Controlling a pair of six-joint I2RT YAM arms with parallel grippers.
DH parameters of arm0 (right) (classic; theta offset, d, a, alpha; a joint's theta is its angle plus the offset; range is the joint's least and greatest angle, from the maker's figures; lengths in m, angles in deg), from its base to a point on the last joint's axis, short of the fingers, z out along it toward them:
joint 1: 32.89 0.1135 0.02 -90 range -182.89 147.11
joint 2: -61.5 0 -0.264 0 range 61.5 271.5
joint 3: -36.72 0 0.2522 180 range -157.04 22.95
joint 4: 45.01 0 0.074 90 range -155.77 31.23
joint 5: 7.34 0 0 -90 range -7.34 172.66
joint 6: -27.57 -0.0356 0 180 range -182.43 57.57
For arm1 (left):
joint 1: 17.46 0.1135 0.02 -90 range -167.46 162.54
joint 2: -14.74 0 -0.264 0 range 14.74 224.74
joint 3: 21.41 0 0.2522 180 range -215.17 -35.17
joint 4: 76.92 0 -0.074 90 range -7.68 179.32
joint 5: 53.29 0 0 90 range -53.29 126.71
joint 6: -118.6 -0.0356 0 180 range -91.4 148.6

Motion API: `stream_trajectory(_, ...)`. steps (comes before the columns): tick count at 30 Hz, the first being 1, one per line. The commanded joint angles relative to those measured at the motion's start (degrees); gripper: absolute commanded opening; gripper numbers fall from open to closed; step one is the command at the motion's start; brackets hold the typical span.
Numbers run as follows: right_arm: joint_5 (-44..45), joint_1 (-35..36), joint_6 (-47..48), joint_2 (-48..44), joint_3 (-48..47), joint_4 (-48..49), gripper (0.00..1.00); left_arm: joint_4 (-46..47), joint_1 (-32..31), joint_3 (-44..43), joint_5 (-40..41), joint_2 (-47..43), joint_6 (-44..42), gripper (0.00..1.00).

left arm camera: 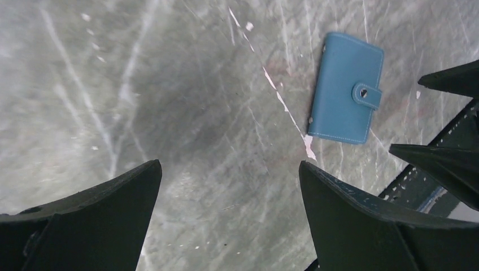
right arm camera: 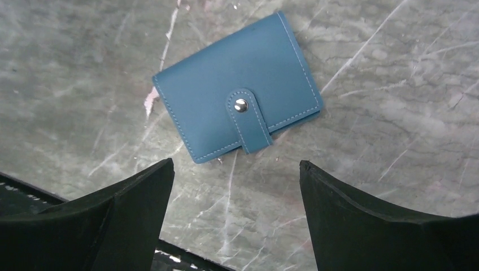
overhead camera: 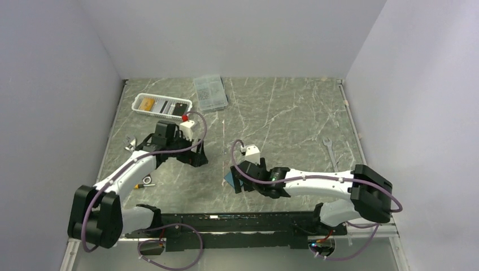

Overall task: Put the credit cards into the card holder
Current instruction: Pick up the card holder from the center of the board.

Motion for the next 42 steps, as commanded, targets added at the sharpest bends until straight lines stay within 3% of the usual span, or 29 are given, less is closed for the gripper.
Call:
stream_trajectory(1,5.27,1.03,-3.01,3.24,-1.15,0.02,0.83,1.07,-2.85,-2.29,-2.37,5.38,3.08,0.99)
stream_trajectory(18,3.53,-1.61,-0.98,8.42,2.00,9.13,0.52,13.20,-8.62,1.91,-3.22,10.95,9.77,0.99)
stream_trajectory(24,2.51,-1.85,-1.49,8.48,4.65,11.73,0.48,18.07,-11.04,2.44,-4.13,14.61,11.46,0.99)
stream_trajectory(33,-0.80,-4.83,-3.10,4.89,11.48,17.69,0.27,23.07,-16.92,2.99,-4.28,19.15,12.20,0.99)
stream_trajectory(42,-3.62,-6.98,-6.91,3.54,18.65,23.37,0.26,25.25,-19.43,0.73,-5.38,23.87,13.96,0.98)
